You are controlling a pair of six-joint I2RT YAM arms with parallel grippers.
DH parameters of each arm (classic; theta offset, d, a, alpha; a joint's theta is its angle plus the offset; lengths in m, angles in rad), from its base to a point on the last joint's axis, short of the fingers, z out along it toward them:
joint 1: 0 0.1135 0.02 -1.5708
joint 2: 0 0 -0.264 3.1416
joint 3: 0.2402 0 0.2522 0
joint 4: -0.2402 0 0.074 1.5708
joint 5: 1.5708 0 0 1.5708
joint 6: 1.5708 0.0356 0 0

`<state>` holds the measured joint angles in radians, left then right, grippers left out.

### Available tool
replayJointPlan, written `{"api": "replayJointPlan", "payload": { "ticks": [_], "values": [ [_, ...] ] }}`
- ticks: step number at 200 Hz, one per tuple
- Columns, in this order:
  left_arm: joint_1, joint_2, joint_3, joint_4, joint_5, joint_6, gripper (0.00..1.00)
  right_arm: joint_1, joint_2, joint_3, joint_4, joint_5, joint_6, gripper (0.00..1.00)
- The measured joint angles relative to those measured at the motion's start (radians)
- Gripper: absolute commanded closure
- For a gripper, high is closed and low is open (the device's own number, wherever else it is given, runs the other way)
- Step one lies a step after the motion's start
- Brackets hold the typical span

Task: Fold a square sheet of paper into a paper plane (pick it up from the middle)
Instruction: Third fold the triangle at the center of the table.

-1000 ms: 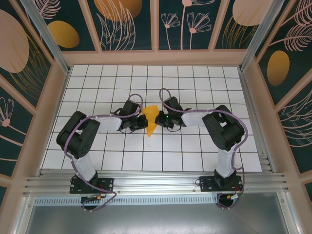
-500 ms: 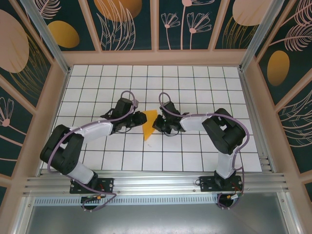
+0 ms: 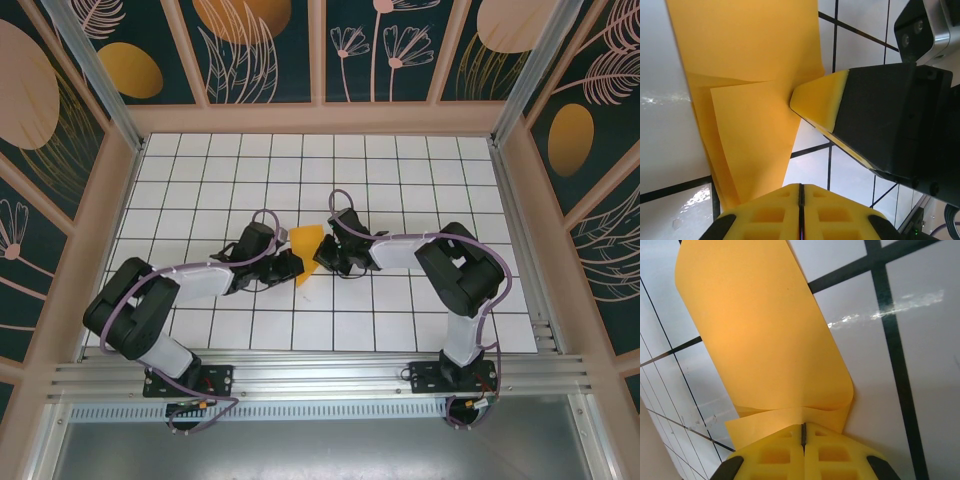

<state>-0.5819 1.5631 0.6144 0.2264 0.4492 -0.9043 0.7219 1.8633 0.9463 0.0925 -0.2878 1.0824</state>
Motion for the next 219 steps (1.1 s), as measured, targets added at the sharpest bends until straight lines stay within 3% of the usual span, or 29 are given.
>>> {"api": "replayJointPlan", "payload": {
  "ticks": [128,219],
  "values": [
    [-0.001,0.085,-0.001,-0.014,-0.043,0.008,0.95,0.000,0.000,0.000,0.000,0.000,-0.004,0.95],
    [-0.001,0.085,-0.002,-0.013,-0.041,0.012,0.93,0.000,-0.080,0.049,-0.049,-0.052,-0.219,0.94]
  ]
}}
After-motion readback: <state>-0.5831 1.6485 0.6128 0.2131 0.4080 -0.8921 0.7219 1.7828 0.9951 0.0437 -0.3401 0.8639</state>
